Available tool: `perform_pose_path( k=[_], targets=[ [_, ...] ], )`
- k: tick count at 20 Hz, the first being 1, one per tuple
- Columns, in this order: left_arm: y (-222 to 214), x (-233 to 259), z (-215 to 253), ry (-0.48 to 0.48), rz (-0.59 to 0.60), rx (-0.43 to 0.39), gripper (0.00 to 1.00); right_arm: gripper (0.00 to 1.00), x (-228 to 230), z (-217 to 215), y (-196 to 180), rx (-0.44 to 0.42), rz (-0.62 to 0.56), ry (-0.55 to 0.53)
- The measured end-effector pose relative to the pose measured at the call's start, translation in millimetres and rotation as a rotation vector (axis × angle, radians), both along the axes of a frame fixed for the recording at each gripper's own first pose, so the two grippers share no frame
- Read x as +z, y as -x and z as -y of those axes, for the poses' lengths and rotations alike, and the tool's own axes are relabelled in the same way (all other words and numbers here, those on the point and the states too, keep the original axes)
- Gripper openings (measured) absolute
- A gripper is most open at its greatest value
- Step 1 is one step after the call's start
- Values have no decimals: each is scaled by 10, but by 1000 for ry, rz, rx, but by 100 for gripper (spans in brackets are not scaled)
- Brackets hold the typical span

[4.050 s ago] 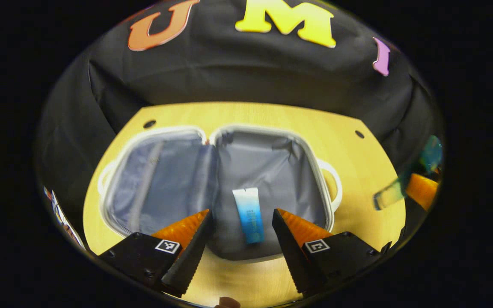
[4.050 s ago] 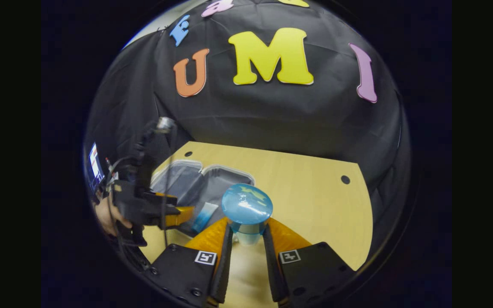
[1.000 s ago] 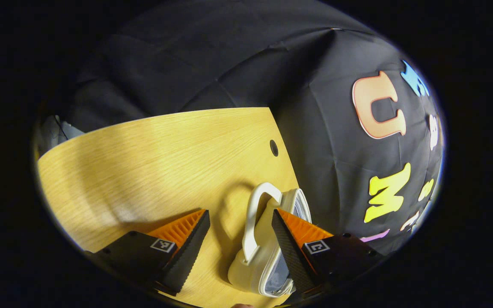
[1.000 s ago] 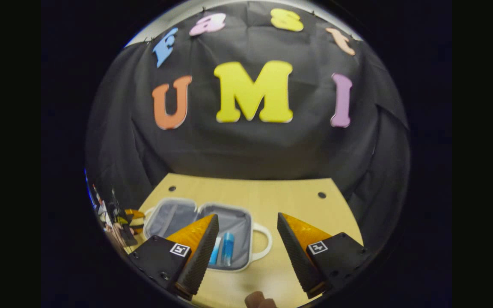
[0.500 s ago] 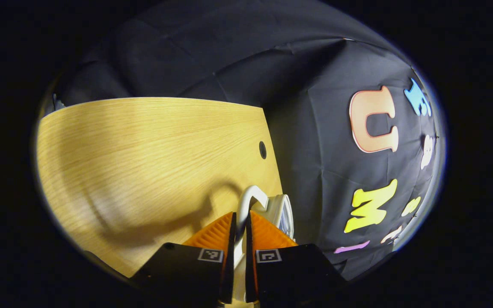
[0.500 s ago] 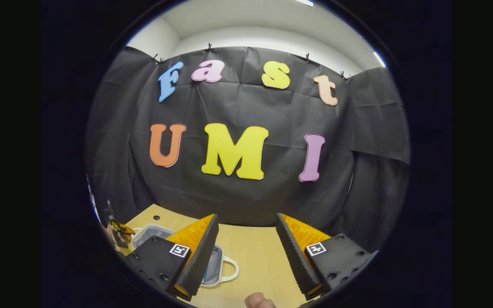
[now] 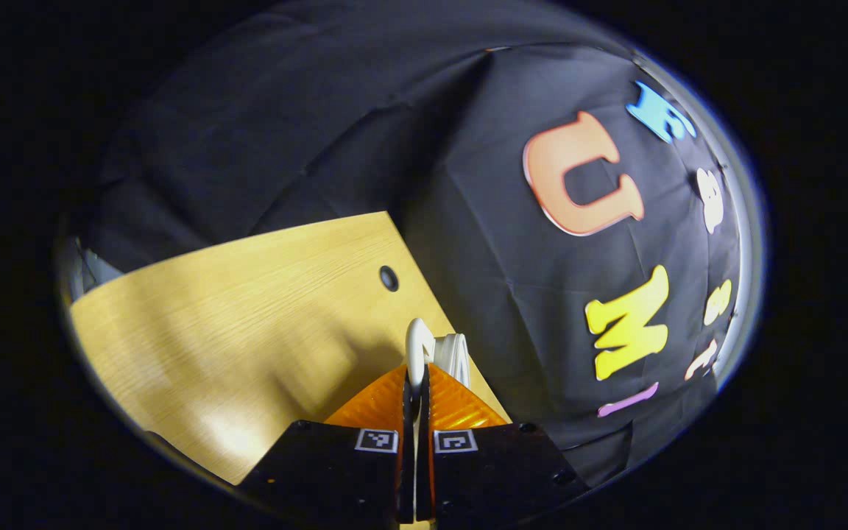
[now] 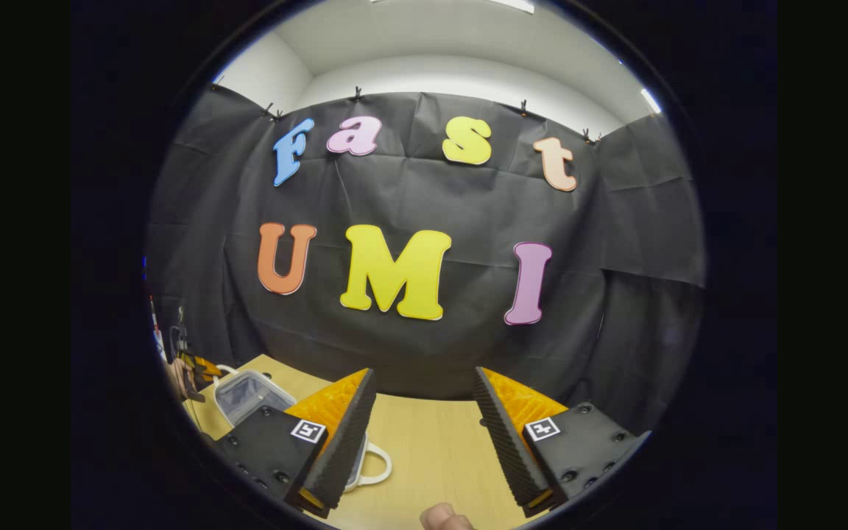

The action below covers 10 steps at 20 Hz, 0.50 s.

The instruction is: First open the suitcase, pack the skin care products into it, and then close the suitcase.

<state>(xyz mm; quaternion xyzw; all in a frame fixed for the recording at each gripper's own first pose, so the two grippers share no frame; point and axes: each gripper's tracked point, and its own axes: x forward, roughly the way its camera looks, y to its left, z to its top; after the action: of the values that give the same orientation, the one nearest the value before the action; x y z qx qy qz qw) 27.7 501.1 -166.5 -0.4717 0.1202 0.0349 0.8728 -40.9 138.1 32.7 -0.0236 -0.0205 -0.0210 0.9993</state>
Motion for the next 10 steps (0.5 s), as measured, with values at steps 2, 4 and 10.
perform_pose_path(
  k=[2, 4, 10],
  targets=[
    [-7, 370, 193, -75, 51, -32, 4, 81, 4, 48, 29, 27, -2, -5],
    [20, 697, 475, -154, 100, -70, 4, 79, -20, 99, 21, 52, -5, 2],
    [65, 1265, 1444, -334, 181, -200, 4, 80, -87, 250, 94, 135, -28, -1]
  ],
)
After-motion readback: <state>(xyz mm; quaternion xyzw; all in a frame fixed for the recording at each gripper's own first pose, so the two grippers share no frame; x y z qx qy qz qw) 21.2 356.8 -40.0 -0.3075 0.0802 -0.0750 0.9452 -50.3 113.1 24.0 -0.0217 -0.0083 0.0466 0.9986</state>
